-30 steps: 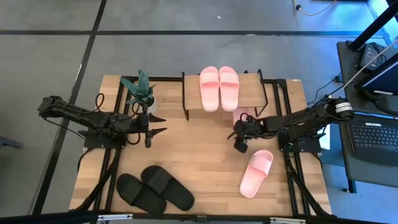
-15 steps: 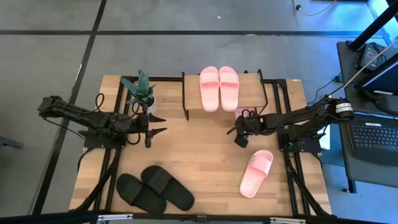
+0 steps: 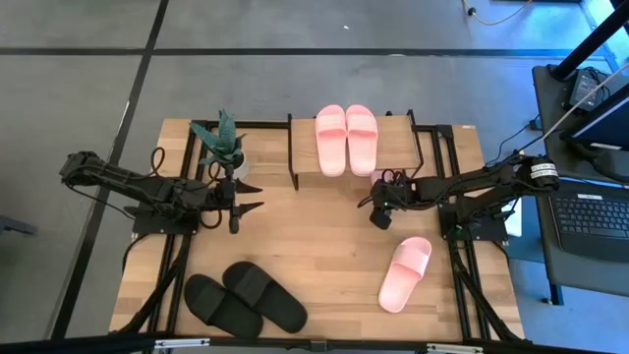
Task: Pick and place slides into the shelf
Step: Put the pink slipper under the shelf
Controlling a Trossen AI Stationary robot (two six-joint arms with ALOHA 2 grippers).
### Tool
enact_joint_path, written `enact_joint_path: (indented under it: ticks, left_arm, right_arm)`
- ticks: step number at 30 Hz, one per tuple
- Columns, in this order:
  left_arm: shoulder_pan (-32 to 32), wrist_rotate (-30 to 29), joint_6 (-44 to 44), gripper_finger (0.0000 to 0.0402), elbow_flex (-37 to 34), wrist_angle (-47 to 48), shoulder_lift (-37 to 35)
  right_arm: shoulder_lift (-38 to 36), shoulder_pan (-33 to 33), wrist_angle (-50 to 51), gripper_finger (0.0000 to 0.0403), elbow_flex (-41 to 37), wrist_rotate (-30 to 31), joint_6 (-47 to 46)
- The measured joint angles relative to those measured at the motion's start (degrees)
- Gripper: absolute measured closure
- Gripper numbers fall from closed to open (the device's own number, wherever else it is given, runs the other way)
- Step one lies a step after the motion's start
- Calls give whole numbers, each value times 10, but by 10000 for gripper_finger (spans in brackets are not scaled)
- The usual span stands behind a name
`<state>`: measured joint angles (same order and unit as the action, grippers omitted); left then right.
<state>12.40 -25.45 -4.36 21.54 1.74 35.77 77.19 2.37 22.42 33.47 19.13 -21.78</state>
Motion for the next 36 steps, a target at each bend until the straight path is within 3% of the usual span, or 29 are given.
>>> enact_joint_path:
  ticks: [4, 11, 18, 23, 30, 36]
  left_arm:
    - [0, 0, 0, 235, 0, 0, 0]
    - [0, 0, -4, 235, 0, 0, 0]
    - [0, 0, -15, 235, 0, 1, 0]
    - [0, 0, -15, 235, 0, 4, 0]
    - [0, 0, -15, 235, 0, 4, 0]
    - [0, 0, -2, 235, 0, 4, 0]
  right_arm:
    - [0, 0, 2, 170, 0, 42, 4]
    - [0, -12, 1, 170, 0, 41, -2]
    - [0, -78, 5, 170, 32, 37, -21]
    - [0, -146, 96, 170, 117, 5, -42]
    - [-1, -261, 295, 170, 248, -9, -232]
    - [2, -381, 327, 170, 315, -9, -357]
